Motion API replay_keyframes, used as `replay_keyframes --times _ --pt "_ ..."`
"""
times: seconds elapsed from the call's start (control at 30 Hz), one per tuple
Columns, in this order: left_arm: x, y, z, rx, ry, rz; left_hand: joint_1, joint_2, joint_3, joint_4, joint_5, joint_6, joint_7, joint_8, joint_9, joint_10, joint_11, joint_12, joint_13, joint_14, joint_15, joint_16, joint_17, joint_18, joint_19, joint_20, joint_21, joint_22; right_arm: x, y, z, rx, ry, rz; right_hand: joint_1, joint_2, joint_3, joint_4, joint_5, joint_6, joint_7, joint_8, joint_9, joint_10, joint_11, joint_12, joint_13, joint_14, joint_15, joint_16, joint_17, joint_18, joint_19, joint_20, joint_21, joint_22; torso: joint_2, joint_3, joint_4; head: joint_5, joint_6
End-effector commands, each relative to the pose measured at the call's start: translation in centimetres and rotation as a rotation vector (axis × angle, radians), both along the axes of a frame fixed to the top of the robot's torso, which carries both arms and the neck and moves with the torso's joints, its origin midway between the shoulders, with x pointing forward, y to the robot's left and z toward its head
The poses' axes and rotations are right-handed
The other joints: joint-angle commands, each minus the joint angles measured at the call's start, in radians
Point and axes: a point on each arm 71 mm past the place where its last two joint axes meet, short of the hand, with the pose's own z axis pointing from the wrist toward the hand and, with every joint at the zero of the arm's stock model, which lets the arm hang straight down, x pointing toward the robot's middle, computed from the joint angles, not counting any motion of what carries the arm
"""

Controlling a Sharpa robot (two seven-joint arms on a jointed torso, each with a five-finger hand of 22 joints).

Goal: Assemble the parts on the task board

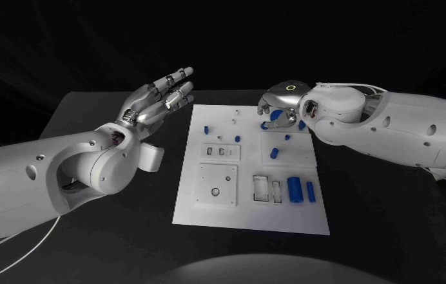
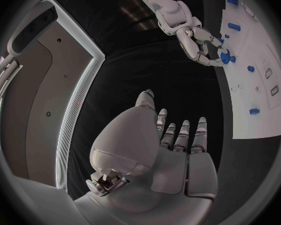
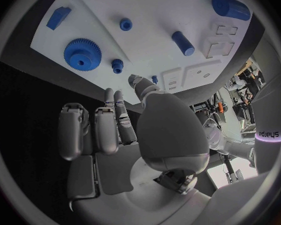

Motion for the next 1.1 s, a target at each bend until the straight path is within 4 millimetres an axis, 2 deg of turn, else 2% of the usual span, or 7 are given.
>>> replay_keyframes --times 0.03,0.2,0.6,0.73,0.93,1.1 --pt "-0.1 -0.2 0.1 -0.006 -0.004 -0.026 0.012 0.000 0.007 0.000 0.004 0.000 0.009 0.006 0.002 -0.001 0.009 0.003 0.001 -0.001 0.007 0.003 -0.001 0.007 -0.001 0.008 0.004 0.001 0.0 0.0 -0.4 -0.015 0.024 -0.001 -0.001 -0.006 0.006 0.000 0.007 0.005 0.006 -0.003 0.002 -0.007 0.001 -0.006 0.001 -0.006 0.003 -0.007 -0.002 -0.011 -0.008 0.003 -0.005 0.008 -0.004 -0.0017 0.0008 -0.002 -0.005" --pt "0.0 -0.3 0.1 -0.004 -0.001 -0.028 0.012 0.000 0.007 0.000 0.004 0.000 0.009 0.006 0.002 -0.001 0.009 0.003 0.001 -0.001 0.007 0.003 -0.001 0.007 -0.001 0.008 0.004 0.001 0.2 0.1 -0.9 -0.012 0.033 -0.003 0.003 -0.006 0.014 -0.005 0.019 0.014 0.005 -0.001 0.009 -0.010 0.004 -0.009 0.005 -0.007 0.005 -0.008 -0.003 -0.010 -0.010 0.004 -0.007 0.008 -0.007 -0.0013 0.0026 -0.003 -0.009" --pt "0.1 -0.3 0.0 -0.003 0.005 -0.034 0.013 0.000 0.008 0.000 0.005 0.001 0.013 0.007 0.002 -0.001 0.013 0.005 0.001 -0.001 0.007 0.004 -0.001 0.007 -0.001 0.009 0.004 0.000 0.6 0.2 -1.4 -0.012 0.036 -0.007 0.015 -0.009 0.060 -0.032 0.104 0.020 0.004 -0.006 0.039 -0.006 0.007 -0.020 0.019 -0.014 0.008 -0.012 -0.011 -0.008 -0.017 0.007 -0.016 0.004 -0.013 -0.0029 0.0028 -0.003 -0.018" --pt "0.1 -0.3 0.0 -0.002 0.006 -0.034 0.014 0.001 0.008 0.000 0.005 0.001 0.014 0.007 0.002 0.000 0.015 0.006 0.002 -0.001 0.008 0.005 -0.001 0.007 -0.001 0.009 0.004 0.000 0.8 0.1 -1.6 -0.019 0.040 -0.014 0.019 -0.010 0.073 -0.041 0.120 0.019 0.005 -0.008 0.045 -0.005 0.007 -0.024 0.021 -0.014 0.008 -0.011 -0.011 -0.008 -0.017 0.008 -0.016 0.006 -0.014 -0.0041 0.0030 -0.004 -0.019" --pt "0.2 -0.4 -0.1 -0.002 0.008 -0.036 0.014 0.001 0.008 0.000 0.006 0.002 0.016 0.007 0.002 0.000 0.016 0.006 0.002 -0.001 0.008 0.005 -0.001 0.007 -0.001 0.009 0.004 0.000 1.1 -0.2 -1.8 -0.029 0.046 -0.028 0.020 -0.012 0.080 -0.046 0.121 0.015 0.006 -0.011 0.048 -0.004 0.008 -0.027 0.022 -0.016 0.009 -0.013 -0.015 -0.009 -0.015 0.008 -0.015 0.010 -0.017 -0.0051 0.0034 -0.004 -0.023" --pt "0.2 -0.4 -0.1 -0.001 0.011 -0.039 0.014 0.001 0.008 0.000 0.006 0.002 0.016 0.007 0.002 0.000 0.016 0.006 0.002 -0.001 0.008 0.005 -0.001 0.007 -0.001 0.009 0.004 0.000 1.3 -0.4 -1.9 -0.032 0.054 -0.036 0.011 -0.014 0.086 -0.048 0.090 0.011 0.007 -0.014 0.057 0.002 0.010 -0.030 0.026 -0.019 0.010 -0.016 -0.020 -0.009 -0.015 0.009 -0.016 0.012 -0.020 -0.0053 0.0041 -0.004 -0.027"
